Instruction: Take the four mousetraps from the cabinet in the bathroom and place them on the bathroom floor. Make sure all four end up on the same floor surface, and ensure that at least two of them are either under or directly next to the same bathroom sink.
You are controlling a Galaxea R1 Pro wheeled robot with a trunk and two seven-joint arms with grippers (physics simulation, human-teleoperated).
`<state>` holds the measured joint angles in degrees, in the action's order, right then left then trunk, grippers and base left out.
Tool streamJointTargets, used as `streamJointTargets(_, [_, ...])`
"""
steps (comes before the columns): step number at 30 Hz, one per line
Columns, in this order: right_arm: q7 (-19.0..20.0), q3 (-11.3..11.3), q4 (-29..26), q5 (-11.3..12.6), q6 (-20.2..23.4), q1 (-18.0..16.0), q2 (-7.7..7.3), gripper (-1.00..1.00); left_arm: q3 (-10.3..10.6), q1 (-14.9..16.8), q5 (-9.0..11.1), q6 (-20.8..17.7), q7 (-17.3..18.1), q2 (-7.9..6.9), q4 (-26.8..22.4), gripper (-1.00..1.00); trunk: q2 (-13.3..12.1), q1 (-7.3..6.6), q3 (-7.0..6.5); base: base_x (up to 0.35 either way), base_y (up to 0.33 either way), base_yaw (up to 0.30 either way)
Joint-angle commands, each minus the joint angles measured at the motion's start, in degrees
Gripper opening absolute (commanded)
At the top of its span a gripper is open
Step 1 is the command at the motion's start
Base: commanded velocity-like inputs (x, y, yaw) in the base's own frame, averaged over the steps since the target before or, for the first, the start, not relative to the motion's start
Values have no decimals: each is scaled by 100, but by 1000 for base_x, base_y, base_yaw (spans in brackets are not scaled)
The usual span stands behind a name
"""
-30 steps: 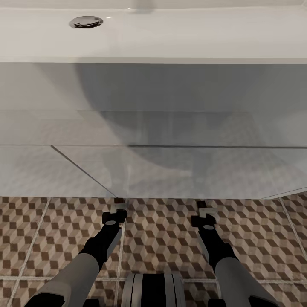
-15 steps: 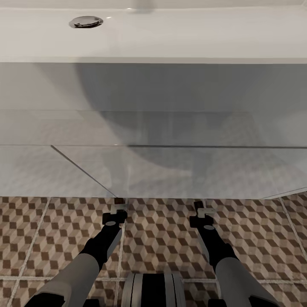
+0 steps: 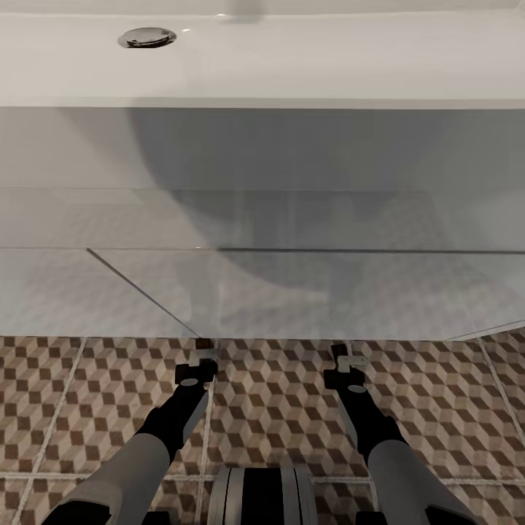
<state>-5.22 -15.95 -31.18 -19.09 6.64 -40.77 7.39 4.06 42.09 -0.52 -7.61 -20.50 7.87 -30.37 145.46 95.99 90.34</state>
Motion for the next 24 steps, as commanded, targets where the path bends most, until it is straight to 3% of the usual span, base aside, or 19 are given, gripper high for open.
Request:
streamJointTargets(1, [4, -29, -11, -53, 32, -1, 8, -100, 36, 0, -10, -47, -42, -4, -8, -100, 1, -1, 3, 0, 0, 0])
streamJointTargets(18, [-5, -31, -11, -60, 31, -1, 8, -100, 34, 0, -9, -47, -37, -4, -11, -100, 1, -1, 3, 0, 0, 0])
streamJointTargets(24, [-5, -31, -11, -60, 31, -1, 10, -100, 34, 0, -9, -47, -34, -4, -9, -100, 8, 12, 114, 0, 0, 0])
